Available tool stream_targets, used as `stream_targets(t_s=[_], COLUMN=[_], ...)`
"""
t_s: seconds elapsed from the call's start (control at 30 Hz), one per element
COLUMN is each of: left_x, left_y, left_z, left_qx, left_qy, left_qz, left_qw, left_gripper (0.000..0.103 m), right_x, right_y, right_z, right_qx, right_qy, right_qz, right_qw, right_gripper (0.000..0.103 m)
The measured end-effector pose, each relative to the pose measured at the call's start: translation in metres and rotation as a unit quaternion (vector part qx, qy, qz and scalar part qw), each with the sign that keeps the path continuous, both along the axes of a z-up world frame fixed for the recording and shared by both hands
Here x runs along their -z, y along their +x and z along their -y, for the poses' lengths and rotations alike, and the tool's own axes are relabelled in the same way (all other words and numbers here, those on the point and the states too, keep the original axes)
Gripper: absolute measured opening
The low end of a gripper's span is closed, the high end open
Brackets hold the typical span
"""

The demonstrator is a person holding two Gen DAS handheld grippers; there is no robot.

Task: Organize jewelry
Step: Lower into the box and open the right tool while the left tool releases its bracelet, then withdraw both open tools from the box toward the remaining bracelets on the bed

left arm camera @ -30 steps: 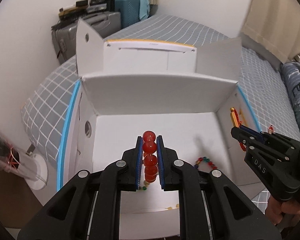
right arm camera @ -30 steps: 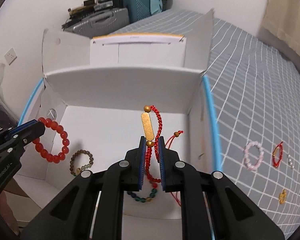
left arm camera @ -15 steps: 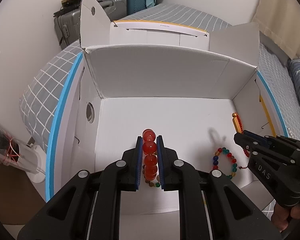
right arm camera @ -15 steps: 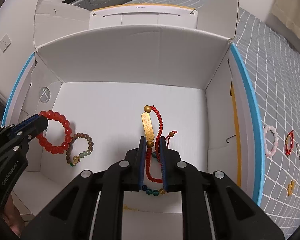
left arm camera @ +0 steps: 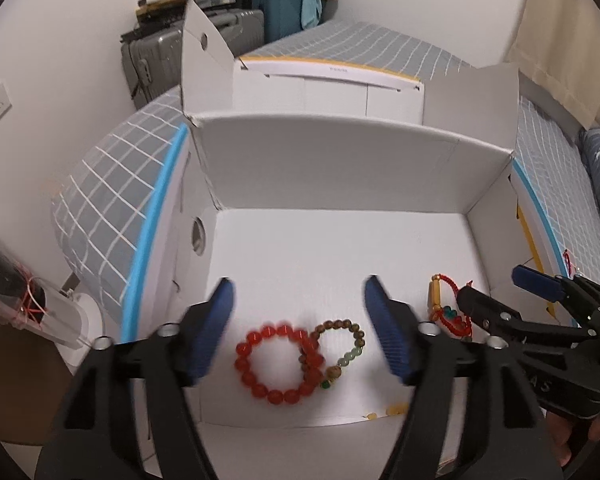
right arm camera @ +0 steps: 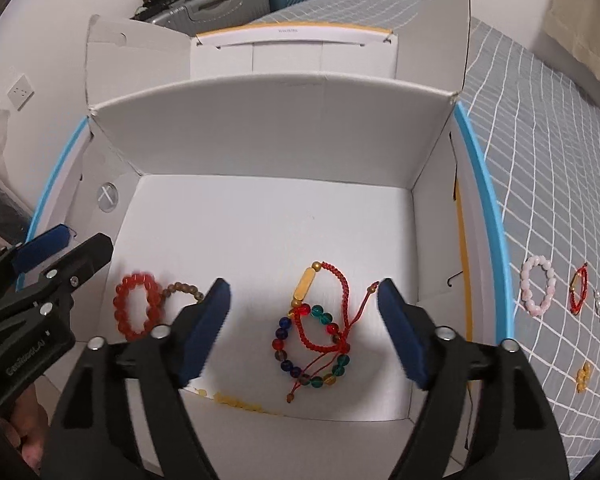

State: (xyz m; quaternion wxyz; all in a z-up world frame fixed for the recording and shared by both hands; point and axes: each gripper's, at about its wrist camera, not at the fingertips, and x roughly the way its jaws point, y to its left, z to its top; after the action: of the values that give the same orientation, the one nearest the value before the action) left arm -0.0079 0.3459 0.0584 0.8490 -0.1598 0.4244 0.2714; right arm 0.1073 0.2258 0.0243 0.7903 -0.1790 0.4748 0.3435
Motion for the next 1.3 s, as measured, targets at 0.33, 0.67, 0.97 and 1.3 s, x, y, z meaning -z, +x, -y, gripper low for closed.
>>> stream_targets(t_s=[0.33, 0.67, 0.97, 1.3], left_x=[-0.010, -0.026, -0.040, -0.051], left_y=[-0.007, -0.004, 0.020, 0.074], left_z=[0.002, 0.017, 0.053, 0.120], left_qx=[-0.004, 0.002, 0.034, 0.107], left_qy=[0.021, 0.022, 0.028, 0.039], left_qz=[0.008, 0.027, 0.039, 0.051], left_qw=[0.9998, 0.9994, 0.9983, 0.9922], left_gripper=[0.094, 0.097, 0.097, 0.097], right_x=[-0.013, -0.035, -0.063, -0.077], right_y=[-0.003, -0.004, 0.012, 0.033], right_z=[0.007, 0.038, 0.098, 0.179], right_qx=[-0.005, 0.002, 0.032, 0.093], right_qy=[0.011, 0.036, 0.061, 0.081], right_qz=[0.024, 0.040, 0.073, 0.098], right_qw=[1.000, 0.999, 0.995, 0.988], right_gripper=[0.090, 0.091, 0.091, 0.091])
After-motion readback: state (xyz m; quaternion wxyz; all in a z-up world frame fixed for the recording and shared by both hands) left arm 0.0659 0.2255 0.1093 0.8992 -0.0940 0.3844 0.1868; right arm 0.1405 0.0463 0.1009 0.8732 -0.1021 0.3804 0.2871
